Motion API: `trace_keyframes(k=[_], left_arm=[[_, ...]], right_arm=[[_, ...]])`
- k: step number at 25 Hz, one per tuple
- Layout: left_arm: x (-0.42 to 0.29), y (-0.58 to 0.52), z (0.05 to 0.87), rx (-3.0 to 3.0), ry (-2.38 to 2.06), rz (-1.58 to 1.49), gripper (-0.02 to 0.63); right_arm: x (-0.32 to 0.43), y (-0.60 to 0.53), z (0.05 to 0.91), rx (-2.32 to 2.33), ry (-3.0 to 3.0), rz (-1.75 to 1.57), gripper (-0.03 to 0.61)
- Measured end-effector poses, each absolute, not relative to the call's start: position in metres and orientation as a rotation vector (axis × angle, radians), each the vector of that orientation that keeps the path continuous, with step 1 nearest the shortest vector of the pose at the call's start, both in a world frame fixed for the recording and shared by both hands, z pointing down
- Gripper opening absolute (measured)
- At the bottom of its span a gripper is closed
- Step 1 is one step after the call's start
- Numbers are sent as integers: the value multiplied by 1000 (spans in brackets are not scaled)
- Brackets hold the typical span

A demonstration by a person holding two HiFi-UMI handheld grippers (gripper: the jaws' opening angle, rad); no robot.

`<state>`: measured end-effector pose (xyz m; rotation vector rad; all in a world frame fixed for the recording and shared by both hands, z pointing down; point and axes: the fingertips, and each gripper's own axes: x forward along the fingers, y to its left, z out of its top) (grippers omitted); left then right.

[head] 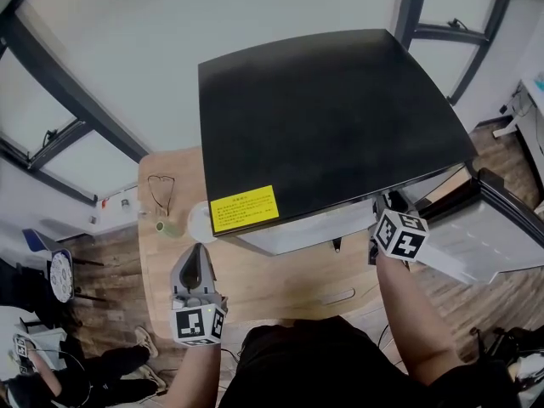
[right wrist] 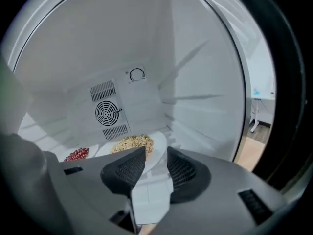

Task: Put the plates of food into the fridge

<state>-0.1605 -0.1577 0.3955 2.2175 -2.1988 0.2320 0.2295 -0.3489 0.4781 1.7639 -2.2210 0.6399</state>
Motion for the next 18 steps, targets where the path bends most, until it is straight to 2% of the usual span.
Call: trace_keyframes(k=[11, 18], left_arm=[[-146, -163, 390, 2304, -2138, 255, 3], [-154, -150, 377, 2332, -2152, 165, 3]], right_arm=[[213, -326, 448, 1732, -2370, 477, 150], [203, -300, 423, 1720, -2462, 394, 150]])
